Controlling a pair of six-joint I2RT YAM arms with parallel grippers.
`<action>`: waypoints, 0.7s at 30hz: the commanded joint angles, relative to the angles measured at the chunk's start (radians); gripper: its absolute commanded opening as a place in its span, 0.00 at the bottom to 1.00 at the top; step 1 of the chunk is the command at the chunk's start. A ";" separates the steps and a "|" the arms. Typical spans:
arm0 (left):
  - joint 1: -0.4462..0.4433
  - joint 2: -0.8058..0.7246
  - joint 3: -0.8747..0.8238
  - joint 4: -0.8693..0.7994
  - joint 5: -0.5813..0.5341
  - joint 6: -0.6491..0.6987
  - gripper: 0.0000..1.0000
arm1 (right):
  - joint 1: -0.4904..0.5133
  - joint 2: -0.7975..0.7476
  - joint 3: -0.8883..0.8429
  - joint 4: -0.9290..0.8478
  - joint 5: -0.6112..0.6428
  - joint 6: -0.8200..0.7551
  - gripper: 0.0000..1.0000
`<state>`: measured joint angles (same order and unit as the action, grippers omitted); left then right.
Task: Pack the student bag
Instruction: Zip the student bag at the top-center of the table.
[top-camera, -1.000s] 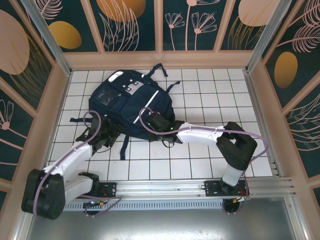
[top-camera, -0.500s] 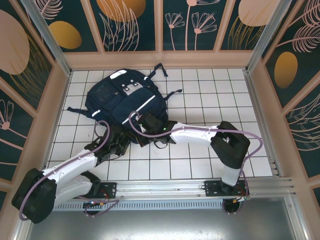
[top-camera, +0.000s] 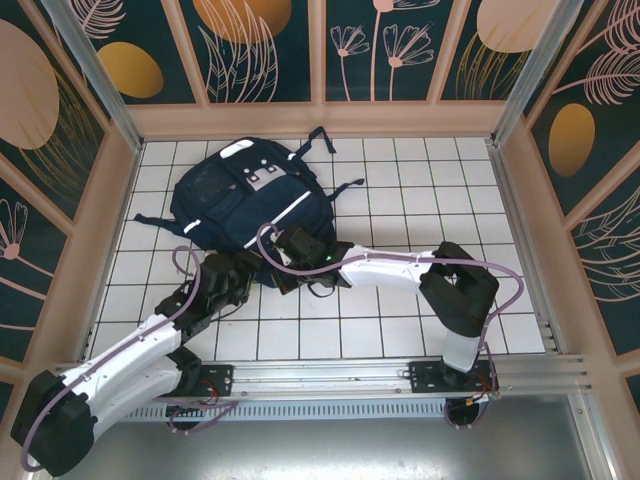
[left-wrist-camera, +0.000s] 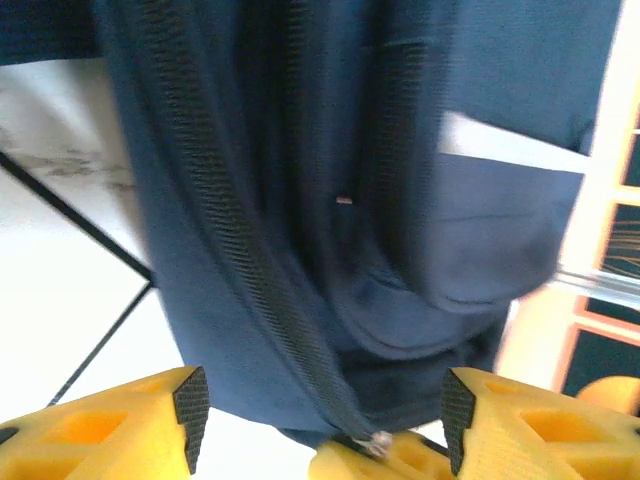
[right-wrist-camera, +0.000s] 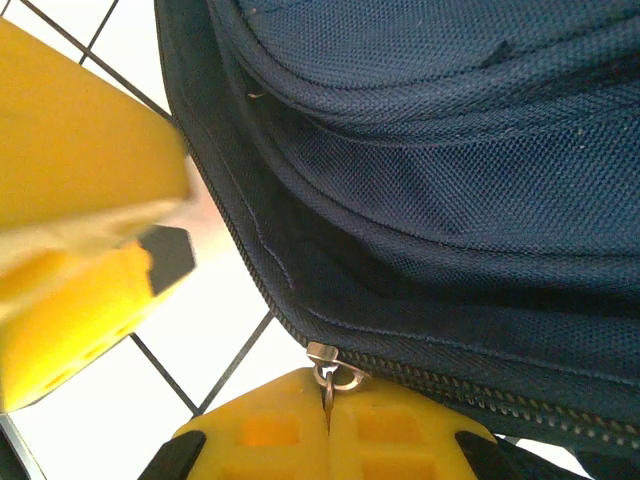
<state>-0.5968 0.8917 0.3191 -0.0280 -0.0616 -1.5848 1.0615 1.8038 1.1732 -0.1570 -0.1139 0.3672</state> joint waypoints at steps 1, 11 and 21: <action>-0.004 0.077 0.002 0.063 -0.008 -0.007 0.64 | 0.012 0.012 0.032 0.045 -0.048 -0.024 0.00; -0.003 0.220 0.052 0.080 -0.054 0.028 0.31 | 0.012 -0.003 0.027 0.038 -0.041 -0.039 0.00; 0.010 0.036 0.028 -0.195 -0.218 -0.016 0.00 | -0.038 -0.061 -0.058 0.030 -0.004 -0.040 0.00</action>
<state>-0.6048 1.0004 0.3653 -0.0612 -0.1368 -1.5852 1.0523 1.7992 1.1530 -0.1181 -0.1333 0.3454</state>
